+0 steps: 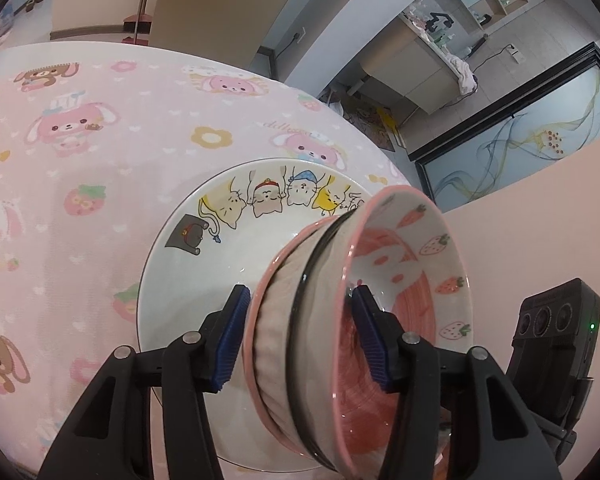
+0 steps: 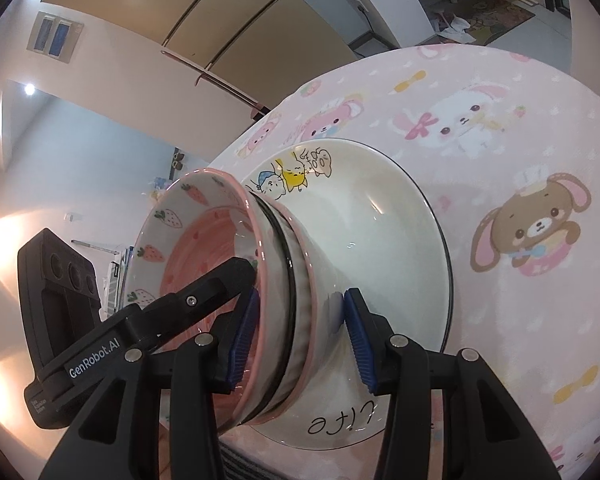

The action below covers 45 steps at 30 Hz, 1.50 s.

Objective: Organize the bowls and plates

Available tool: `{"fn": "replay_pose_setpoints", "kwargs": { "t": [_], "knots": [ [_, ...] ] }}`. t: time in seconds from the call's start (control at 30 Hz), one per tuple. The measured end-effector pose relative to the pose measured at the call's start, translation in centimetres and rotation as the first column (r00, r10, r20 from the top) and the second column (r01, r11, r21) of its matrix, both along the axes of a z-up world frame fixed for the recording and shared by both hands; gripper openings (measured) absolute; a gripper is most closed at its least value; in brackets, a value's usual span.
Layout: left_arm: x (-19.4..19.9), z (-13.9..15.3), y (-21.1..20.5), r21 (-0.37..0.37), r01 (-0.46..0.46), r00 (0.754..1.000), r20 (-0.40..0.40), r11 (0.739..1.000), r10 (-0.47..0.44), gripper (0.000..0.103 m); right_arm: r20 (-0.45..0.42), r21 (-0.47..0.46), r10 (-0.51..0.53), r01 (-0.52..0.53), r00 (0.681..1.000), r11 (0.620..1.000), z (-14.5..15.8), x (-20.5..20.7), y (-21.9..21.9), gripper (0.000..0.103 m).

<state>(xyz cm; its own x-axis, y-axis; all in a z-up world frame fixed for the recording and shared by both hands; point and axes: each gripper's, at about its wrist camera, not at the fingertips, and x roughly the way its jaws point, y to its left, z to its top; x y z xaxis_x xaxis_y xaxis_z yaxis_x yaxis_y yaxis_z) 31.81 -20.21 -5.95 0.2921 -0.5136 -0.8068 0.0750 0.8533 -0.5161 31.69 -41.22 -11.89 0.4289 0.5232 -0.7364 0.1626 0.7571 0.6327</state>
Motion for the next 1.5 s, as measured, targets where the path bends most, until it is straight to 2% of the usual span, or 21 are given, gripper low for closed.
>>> {"fn": "replay_pose_setpoints", "kwargs": {
  "t": [0.07,0.23,0.33,0.47,0.63,0.77,0.87,1.03,1.13,1.17,1.23,1.3,1.4,1.5],
  "knots": [
    [0.0,0.3,0.2,0.003,-0.004,1.0,0.014,1.0,0.004,0.045,0.0,0.002,-0.004,0.004,1.0,1.0,0.0,-0.1,0.0,0.047],
    [-0.2,2.2,1.5,0.031,-0.044,0.995,0.091,0.999,0.041,0.045,0.027,-0.038,-0.016,0.017,1.0,0.999,0.5,-0.5,0.2,0.047],
    [-0.2,3.2,2.3,0.057,-0.055,0.99,0.131,0.997,0.047,0.047,0.087,-0.116,-0.053,0.063,0.995,0.991,2.4,-1.4,-0.1,0.058],
    [-0.8,4.6,1.9,0.161,-0.012,0.983,0.185,0.987,-0.018,0.047,0.158,-0.227,-0.055,0.09,0.986,0.97,5.0,-3.0,0.0,0.058],
    [-2.9,7.0,2.8,0.157,-0.011,0.963,0.266,0.988,-0.032,0.048,0.236,-0.275,-0.024,0.091,0.971,0.957,8.3,-5.8,1.0,0.058],
    [-5.5,10.3,4.2,0.148,-0.022,0.931,0.364,0.989,-0.034,0.049,0.336,-0.318,-0.008,0.121,0.942,0.94,12.3,-8.4,2.4,0.058],
    [-8.1,13.0,5.3,0.157,-0.041,0.891,0.452,0.987,-0.035,0.05,0.412,-0.356,0.011,0.149,0.911,0.923,14.9,-10.3,3.7,0.059],
    [-12.4,17.3,7.8,0.126,-0.072,0.811,0.585,0.989,-0.015,0.052,0.557,-0.398,0.025,0.241,0.83,0.885,19.6,-14.5,6.6,0.061],
    [-15.9,20.0,9.5,0.103,-0.089,0.733,0.68,0.991,-0.005,0.057,0.624,-0.396,0.042,0.269,0.781,0.878,22.3,-17.2,8.2,0.062],
    [-17.3,21.0,10.1,0.094,-0.093,0.701,0.713,0.991,-0.002,0.059,0.646,-0.399,0.052,0.279,0.762,0.873,23.3,-18.3,8.8,0.063],
    [-19.2,22.3,11.2,0.081,-0.109,0.654,0.757,0.991,0.01,0.064,0.696,-0.403,0.062,0.317,0.716,0.858,25.2,-20.5,9.9,0.068],
    [-21.5,23.6,12.3,0.069,-0.125,0.605,0.796,0.99,0.021,0.07,0.749,-0.406,0.065,0.379,0.659,0.832,27.2,-23.1,10.8,0.069],
    [-24.3,24.9,13.8,0.046,-0.153,0.535,0.844,0.987,0.043,0.079,0.807,-0.42,0.108,0.436,0.581,0.796,29.8,-27.2,11.8,0.082],
    [-26.9,25.7,15.3,0.016,-0.183,0.461,0.884,0.983,0.071,0.089,0.841,-0.418,0.125,0.487,0.526,0.767,31.4,-30.4,12.2,0.085]
  ]
}}
